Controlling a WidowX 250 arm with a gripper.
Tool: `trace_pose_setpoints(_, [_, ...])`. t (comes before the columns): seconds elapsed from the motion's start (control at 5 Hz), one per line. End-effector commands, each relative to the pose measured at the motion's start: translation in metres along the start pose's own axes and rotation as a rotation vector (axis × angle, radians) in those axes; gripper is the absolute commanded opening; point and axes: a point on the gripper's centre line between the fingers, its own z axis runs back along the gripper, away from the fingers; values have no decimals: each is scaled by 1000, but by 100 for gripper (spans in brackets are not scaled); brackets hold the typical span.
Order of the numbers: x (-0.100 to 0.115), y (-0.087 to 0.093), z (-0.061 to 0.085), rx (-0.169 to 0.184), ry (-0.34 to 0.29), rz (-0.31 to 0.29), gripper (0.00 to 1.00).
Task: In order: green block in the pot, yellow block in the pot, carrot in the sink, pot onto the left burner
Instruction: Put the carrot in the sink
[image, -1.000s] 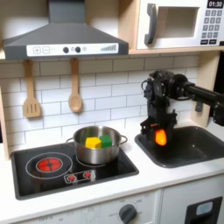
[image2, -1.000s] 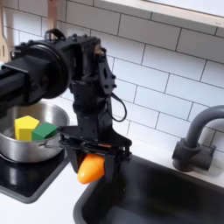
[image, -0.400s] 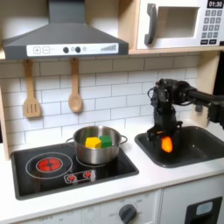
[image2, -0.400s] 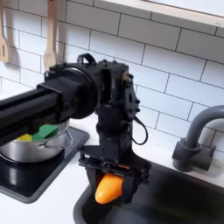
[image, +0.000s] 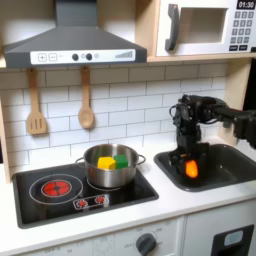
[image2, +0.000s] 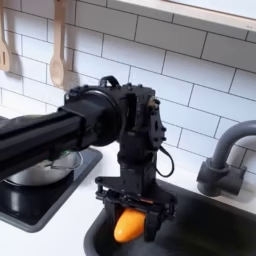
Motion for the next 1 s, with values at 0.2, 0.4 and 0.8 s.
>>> trace_pose_setpoints(0.2, [-15, 7, -30, 10, 60, -14, 0])
trace_pose_setpoints(0.4, [-15, 3, -32, 2, 64, -18, 0])
trace_pose_setpoints(0.8, [-16, 0, -22, 6, 56, -46, 100])
